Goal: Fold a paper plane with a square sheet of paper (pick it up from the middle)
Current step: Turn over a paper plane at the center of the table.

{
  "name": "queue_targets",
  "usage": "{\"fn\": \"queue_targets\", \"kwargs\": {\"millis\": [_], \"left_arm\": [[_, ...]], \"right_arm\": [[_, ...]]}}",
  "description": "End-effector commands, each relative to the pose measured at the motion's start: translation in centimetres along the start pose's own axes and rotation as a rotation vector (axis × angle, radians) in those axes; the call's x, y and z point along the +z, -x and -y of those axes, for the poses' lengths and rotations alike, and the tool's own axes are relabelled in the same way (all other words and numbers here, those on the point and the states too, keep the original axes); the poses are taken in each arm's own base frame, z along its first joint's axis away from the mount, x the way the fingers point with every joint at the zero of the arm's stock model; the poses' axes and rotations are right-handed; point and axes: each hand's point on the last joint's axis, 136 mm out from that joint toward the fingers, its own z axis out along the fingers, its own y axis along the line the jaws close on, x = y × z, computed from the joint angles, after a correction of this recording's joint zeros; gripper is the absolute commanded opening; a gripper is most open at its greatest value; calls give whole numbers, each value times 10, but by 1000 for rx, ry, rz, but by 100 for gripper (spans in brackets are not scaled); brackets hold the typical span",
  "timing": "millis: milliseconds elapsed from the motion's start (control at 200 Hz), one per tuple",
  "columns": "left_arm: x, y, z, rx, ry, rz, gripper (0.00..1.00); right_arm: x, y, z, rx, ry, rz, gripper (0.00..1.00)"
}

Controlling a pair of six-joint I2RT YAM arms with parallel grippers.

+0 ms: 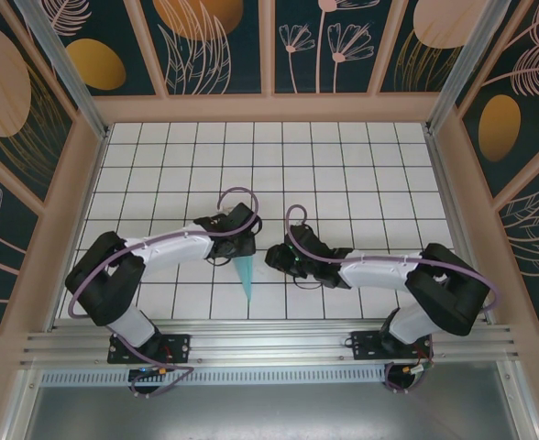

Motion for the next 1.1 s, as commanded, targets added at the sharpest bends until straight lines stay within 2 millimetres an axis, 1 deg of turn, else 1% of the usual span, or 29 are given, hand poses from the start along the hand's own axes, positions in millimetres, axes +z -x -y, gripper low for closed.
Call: {"fn": "queue_targets", "kwargs": {"millis": [0, 80, 145, 235, 300, 385, 470, 530, 610, 706, 811, 866, 951, 1096], "left_arm": [[-11, -1, -12, -9, 26, 31, 50], [-16, 0, -16, -30, 13, 58, 40], [-19, -1, -19, -38, 7, 68, 33], [-18, -5, -21, -43, -11, 69, 33], [-19, -6, -19, -42, -28, 68, 27], [-21, -2, -21, -42, -21, 85, 28], [-22, -3, -24, -40, -14, 87, 23], [-21, -6, -26, -39, -14, 88, 17], [-22, -7, -31, -42, -7, 94, 15], [-23, -9, -33, -39, -15, 99, 9], [-22, -15, -37, -37, -18, 97, 6], [-22, -17, -38, -41, -32, 97, 6], [-22, -19, -38, -44, -39, 97, 6], [-21, -20, -39, -46, -38, 95, 5]], "right_arm": [[5, 3, -25, -43, 81, -14, 40], [9, 2, -32, -52, 112, -27, 41], [12, 0, -38, -60, 136, -46, 41], [15, -2, -46, -65, 165, -54, 42], [18, -2, -45, -58, 152, -59, 42], [21, -3, -47, -61, 162, -71, 43], [24, -8, -56, -82, 206, -105, 44], [27, -10, -59, -90, 214, -114, 45], [31, -15, -64, -108, 230, -135, 45], [35, -17, -67, -127, 233, -147, 45], [41, -20, -69, -141, 236, -168, 46], [44, -22, -73, -157, 251, -187, 46], [49, -25, -75, -175, 238, -202, 46], [57, -30, -67, -189, 198, -225, 46]]}}
